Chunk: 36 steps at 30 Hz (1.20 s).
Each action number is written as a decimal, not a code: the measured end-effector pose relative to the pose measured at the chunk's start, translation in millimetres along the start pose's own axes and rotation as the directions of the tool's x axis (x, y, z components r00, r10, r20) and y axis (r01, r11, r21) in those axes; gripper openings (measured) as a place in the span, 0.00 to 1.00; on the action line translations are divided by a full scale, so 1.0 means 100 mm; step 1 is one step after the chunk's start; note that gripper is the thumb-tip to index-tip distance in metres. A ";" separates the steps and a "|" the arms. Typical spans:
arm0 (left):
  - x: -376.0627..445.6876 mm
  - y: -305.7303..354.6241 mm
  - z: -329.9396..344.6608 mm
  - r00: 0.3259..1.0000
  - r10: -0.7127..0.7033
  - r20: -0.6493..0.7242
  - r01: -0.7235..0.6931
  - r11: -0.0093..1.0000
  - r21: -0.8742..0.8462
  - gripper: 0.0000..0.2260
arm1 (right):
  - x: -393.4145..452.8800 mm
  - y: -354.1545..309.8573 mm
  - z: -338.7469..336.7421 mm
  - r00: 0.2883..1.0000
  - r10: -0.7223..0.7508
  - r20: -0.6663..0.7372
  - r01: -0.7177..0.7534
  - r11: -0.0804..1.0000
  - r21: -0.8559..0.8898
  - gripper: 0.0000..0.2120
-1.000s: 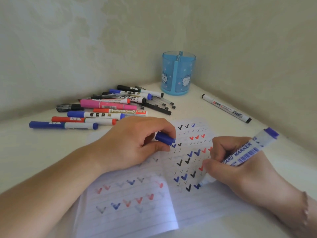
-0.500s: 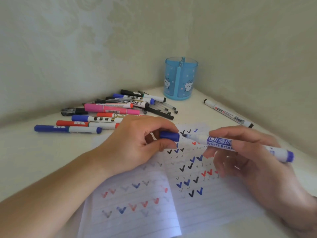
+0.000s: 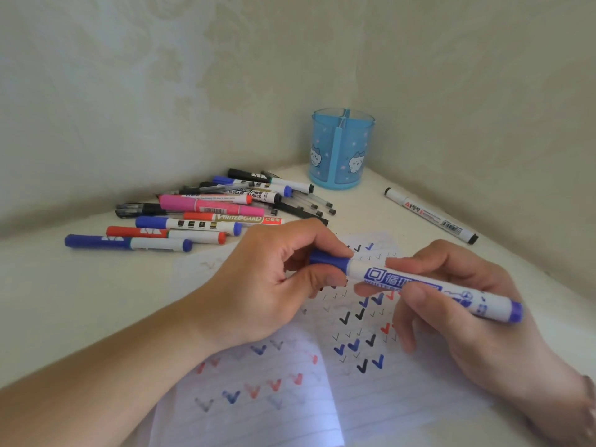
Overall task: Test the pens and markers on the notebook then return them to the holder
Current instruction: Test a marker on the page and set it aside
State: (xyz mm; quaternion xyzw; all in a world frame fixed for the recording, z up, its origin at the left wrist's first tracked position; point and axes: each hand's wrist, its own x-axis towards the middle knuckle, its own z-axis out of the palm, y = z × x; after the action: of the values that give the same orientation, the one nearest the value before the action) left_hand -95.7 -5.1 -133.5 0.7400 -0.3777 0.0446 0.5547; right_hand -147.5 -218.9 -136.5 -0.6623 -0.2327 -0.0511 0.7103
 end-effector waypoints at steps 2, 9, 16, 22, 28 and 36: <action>0.00 0.03 0.02 1.000 -0.018 -0.009 0.017 0.998 -0.065 0.05 | -0.01 0.01 0.00 1.000 -0.022 -0.003 0.022 1.000 -0.012 0.13; -0.06 0.09 0.06 0.998 -0.068 -0.001 0.066 0.976 -0.205 0.03 | -0.01 0.04 0.01 0.997 -0.067 0.026 0.068 0.996 -0.050 0.11; 0.01 0.10 0.04 0.999 -0.052 -0.002 0.051 0.986 -0.157 0.05 | 0.07 -0.07 -0.03 0.999 0.032 0.024 -0.030 0.995 -0.092 0.16; 0.03 -0.01 -0.10 0.995 0.023 -0.099 -0.013 0.995 0.103 0.07 | 0.08 -0.08 -0.21 0.988 0.042 -0.151 -0.081 0.961 -0.264 0.21; 0.01 -0.01 -0.11 0.992 0.073 -0.107 -0.042 0.964 0.261 0.23 | 0.06 -0.06 -0.16 0.994 -0.094 0.052 0.106 0.773 -0.625 0.10; -0.02 0.04 0.06 0.977 -0.071 -0.199 0.111 0.974 0.197 0.25 | 0.09 0.03 -0.05 0.948 -0.247 0.201 0.313 0.601 -0.736 0.13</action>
State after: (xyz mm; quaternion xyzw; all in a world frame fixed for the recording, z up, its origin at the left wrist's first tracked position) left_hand -101.5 -9.7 -133.3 0.8026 -0.2816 0.1290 0.5098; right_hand -137.7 -220.9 -135.5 -0.8548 -0.3182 -0.2280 0.3406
